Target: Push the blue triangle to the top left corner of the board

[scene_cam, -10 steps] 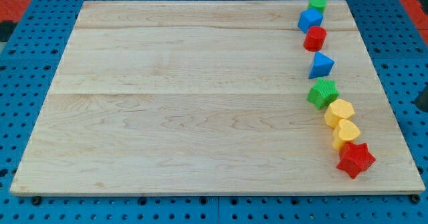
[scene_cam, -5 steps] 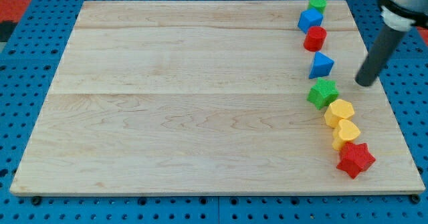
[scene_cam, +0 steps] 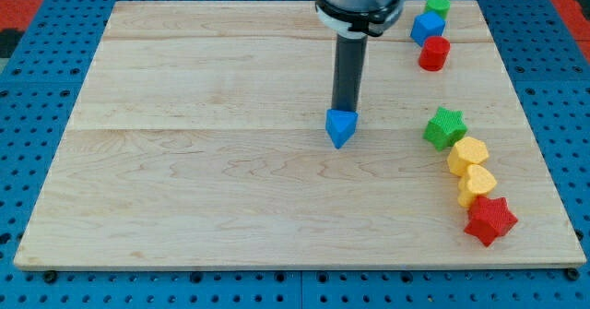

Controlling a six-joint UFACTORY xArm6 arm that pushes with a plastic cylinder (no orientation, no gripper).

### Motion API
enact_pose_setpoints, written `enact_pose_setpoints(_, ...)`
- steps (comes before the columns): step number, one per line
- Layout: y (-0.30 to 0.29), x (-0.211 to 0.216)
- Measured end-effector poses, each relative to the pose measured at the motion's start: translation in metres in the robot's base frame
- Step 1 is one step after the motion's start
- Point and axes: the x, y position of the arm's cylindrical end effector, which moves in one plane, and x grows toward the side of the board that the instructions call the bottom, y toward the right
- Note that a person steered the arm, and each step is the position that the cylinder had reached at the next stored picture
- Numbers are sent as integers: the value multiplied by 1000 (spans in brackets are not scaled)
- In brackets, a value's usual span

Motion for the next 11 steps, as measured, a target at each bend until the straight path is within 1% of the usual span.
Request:
enact_pose_setpoints(1,12,20)
enact_pose_setpoints(3,-56,49)
enact_pose_setpoints(5,-22,92)
enact_pose_setpoints(6,-55,115)
enact_pose_setpoints(7,-100,91)
enact_pose_setpoints(8,-109,55)
enact_pose_setpoints(10,-103,-15)
enact_pose_setpoints(11,-98,-57)
